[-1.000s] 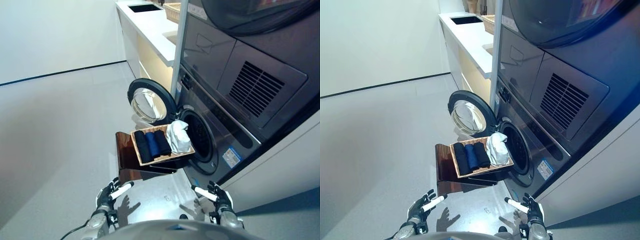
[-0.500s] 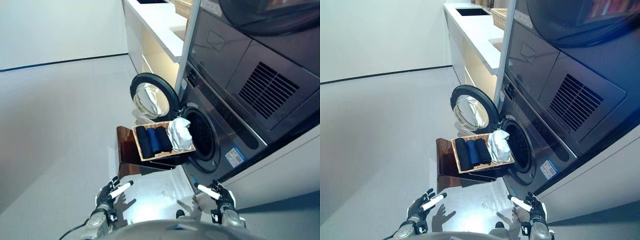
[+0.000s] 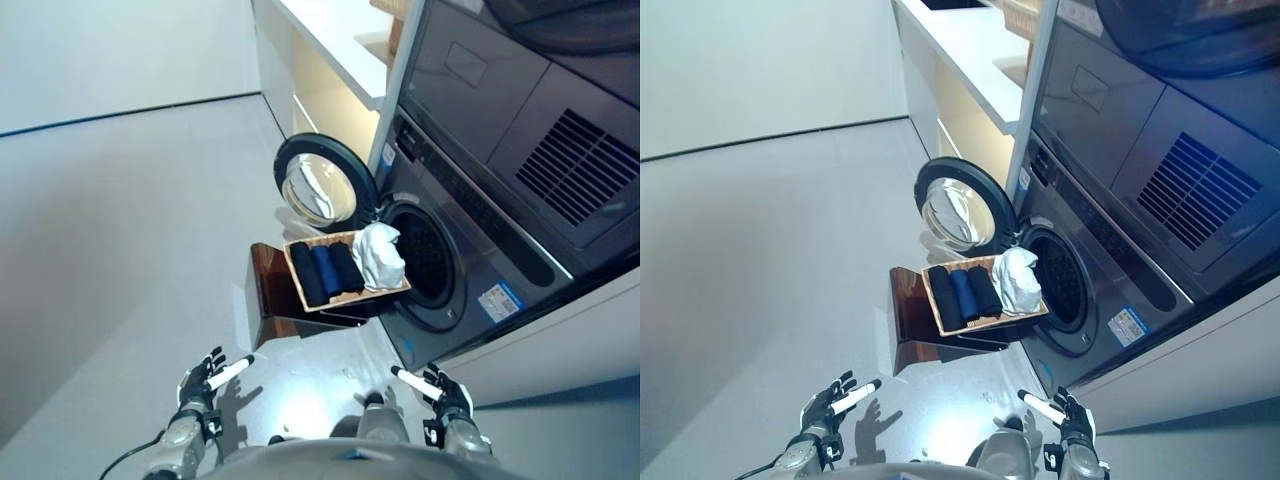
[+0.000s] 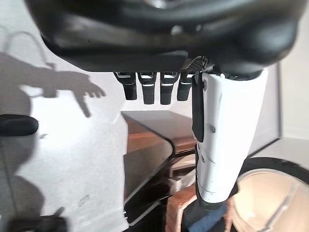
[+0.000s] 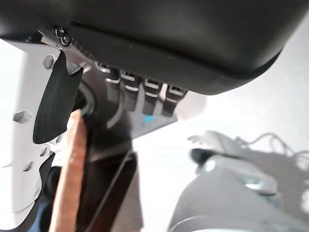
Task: Pick up the clothes and place them into the washing machine
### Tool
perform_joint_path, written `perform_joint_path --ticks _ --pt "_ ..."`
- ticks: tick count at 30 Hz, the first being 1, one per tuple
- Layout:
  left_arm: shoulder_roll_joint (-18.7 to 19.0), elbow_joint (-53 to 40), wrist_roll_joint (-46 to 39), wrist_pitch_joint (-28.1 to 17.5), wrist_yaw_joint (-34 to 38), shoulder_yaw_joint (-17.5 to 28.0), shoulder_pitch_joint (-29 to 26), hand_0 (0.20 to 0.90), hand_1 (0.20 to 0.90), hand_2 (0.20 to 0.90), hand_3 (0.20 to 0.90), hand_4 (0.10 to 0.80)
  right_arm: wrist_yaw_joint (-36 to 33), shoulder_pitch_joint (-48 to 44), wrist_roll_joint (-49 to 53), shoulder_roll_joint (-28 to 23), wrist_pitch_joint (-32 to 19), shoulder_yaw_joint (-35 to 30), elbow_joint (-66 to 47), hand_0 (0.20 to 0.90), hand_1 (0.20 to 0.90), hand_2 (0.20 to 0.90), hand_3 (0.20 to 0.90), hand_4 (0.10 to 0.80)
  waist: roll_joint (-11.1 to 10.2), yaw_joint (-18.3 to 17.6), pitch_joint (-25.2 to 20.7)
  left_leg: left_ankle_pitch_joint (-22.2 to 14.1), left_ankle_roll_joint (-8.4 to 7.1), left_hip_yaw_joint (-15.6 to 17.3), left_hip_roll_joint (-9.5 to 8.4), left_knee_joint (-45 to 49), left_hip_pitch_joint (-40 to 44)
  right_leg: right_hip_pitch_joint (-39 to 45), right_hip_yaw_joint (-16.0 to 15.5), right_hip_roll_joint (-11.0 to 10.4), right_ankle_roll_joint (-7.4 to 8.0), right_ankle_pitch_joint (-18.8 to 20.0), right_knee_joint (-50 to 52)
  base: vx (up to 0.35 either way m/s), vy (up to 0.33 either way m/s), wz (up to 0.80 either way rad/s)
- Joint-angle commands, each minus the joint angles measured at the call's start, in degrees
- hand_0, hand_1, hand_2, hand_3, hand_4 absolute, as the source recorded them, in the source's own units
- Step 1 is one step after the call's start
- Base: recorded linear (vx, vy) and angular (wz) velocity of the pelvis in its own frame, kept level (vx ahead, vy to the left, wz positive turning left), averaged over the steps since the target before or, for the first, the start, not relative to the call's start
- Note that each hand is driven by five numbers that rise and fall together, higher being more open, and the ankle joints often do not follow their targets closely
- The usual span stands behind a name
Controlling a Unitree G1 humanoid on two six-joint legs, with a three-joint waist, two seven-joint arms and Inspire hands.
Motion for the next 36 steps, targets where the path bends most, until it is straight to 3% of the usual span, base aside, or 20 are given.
perform_joint_path --ticks 1,5,12,18,23,26,27,28,29,31,32,34,36 --pt "0.8 -4.3 -0.3 -4.0 -0.6 1.4 -3.0 0.900 0.900 0.900 0.900 0.800 -0.3 -3.3 2.2 -1.0 -3.5 -2.3 -1.0 0.900 0.900 0.900 0.900 0.800 -1.2 -1.4 1.1 -5.4 -5.48 -0.2 0.10 1.0 6.7 -4.8 4.1 0.6 2.11 9.1 -0.7 0.219 -0.089 0.29" --pt "0.4 -3.4 -0.9 -3.9 -0.5 1.2 -2.4 0.900 0.900 0.900 0.900 0.800 -0.3 -2.4 2.2 -0.8 -3.4 -2.3 -1.2 0.900 0.900 0.900 0.900 0.800 -1.8 -2.0 0.6 -5.7 -6.31 -1.6 1.11 0.0 9.3 -5.4 3.9 2.5 2.27 10.8 -0.6 0.179 -0.123 0.50" --pt "-1.3 -1.1 -2.8 -4.0 0.6 0.0 -4.6 0.900 0.900 0.900 0.900 0.800 -1.1 -4.6 2.1 -2.2 -4.1 -1.1 -1.0 0.900 0.900 0.900 0.900 0.800 -0.3 -2.2 -0.8 -4.7 -9.29 -2.0 6.56 3.6 9.7 -5.8 0.2 4.2 -0.15 4.8 5.7 0.137 -0.166 0.15" --pt "-2.4 -1.4 -3.2 -4.6 1.8 -1.8 -7.5 0.900 0.900 0.900 0.900 0.800 -1.9 -6.7 2.1 -3.9 -4.8 -0.1 -2.0 0.900 0.900 0.900 0.900 0.800 0.9 -2.2 -0.4 0.0 -10.99 -3.0 8.81 3.6 9.2 -5.8 -1.2 5.3 -0.89 3.8 6.3 0.056 -0.102 0.31" --pt "-2.6 -1.2 -3.4 -4.5 2.5 -1.6 -8.2 0.900 0.900 0.900 0.900 0.800 -1.9 -7.7 1.7 -3.9 -4.6 1.0 -1.6 0.900 0.900 0.900 0.900 0.800 1.4 -1.2 -0.5 4.0 -12.30 0.5 9.91 5.4 8.3 -6.8 -4.3 6.7 -1.48 3.9 5.7 0.009 -0.077 -0.27" --pt "-2.9 -1.1 -3.7 -4.4 2.7 -1.9 -8.6 0.900 0.900 0.900 0.900 0.800 -1.8 -7.4 2.5 -3.6 -4.6 1.1 -1.0 0.900 0.900 0.900 0.900 0.800 1.5 -1.3 -0.2 5.6 -12.45 1.1 10.68 8.9 7.2 -6.4 -3.6 7.7 -2.80 1.3 7.1 0.035 -0.132 -0.35" --pt "-3.0 -0.6 -4.1 -4.3 2.9 -2.3 -9.4 0.900 0.900 0.900 0.900 0.800 -2.4 -7.7 3.0 -3.6 -4.8 0.9 0.0 0.900 0.900 0.900 0.900 0.800 1.2 -1.2 0.2 9.9 -12.55 1.2 11.38 17.0 2.8 -4.6 -3.0 8.4 -4.46 -0.3 7.4 0.042 -0.135 -0.07" --pt "-3.0 -0.6 -4.1 -4.3 2.9 -2.3 -9.4 0.900 0.900 0.900 0.900 0.800 -2.4 -7.7 3.0 -3.6 -4.8 0.9 0.0 0.900 0.900 0.900 0.900 0.800 1.2 -1.3 0.1 9.8 -12.58 1.0 11.43 17.4 2.5 -4.7 -3.1 8.4 -4.48 -0.3 7.4 0.051 -0.168 -0.01" --pt "-3.0 -0.9 -4.2 -4.3 2.9 -2.5 -9.8 0.900 0.900 0.900 0.900 0.800 -2.5 -7.6 3.6 -3.7 -5.0 0.9 -0.1 0.900 0.900 0.900 0.900 0.800 0.6 -1.0 0.8 12.4 -12.16 -0.2 10.96 23.1 -0.6 -3.1 -2.5 8.9 -5.62 -1.0 7.0 0.037 -0.124 0.02" --pt "-2.9 -0.9 -4.1 -4.2 2.9 -2.9 -10.4 0.900 0.900 0.900 0.900 0.800 -2.6 -7.5 3.8 -4.1 -5.4 0.7 0.0 0.900 0.900 0.900 0.900 0.800 -1.1 0.2 2.4 13.6 -11.08 -2.7 7.61 31.8 -5.3 -0.2 -1.0 9.3 -6.99 -1.3 5.7 0.047 -0.174 -0.13" --pt "-3.0 -0.7 -4.1 -4.1 3.0 -2.9 -10.7 0.900 0.900 0.900 0.900 0.800 -2.8 -7.5 3.8 -4.4 -5.6 0.7 0.1 0.900 0.900 0.900 0.900 0.800 -1.6 0.4 2.9 14.4 -10.84 -2.1 7.57 34.4 -6.8 0.8 -0.8 9.4 -7.43 -1.7 5.4 0.058 -0.157 -0.45" --pt "-3.2 -0.2 -4.4 -4.1 3.1 -2.8 -11.2 0.900 0.900 0.900 0.900 0.800 -3.6 -7.7 4.3 -4.6 -5.8 0.3 0.2 0.900 0.900 0.900 0.900 0.800 -2.1 0.6 3.4 14.5 -10.13 1.2 10.79 33.2 -10.2 2.5 -0.3 9.3 -7.76 -2.6 4.9 0.104 -0.074 -0.39" --pt "-3.2 0.2 -4.4 -4.2 3.4 -2.9 -11.9 0.900 0.900 0.900 0.900 0.800 -3.9 -8.2 5.0 -4.6 -6.0 0.2 0.2 0.900 0.900 0.900 0.900 0.800 -3.1 2.2 4.6 11.1 -9.06 1.6 10.40 29.3 -15.3 4.6 1.5 8.9 -7.31 -3.1 4.3 0.141 0.012 0.23"
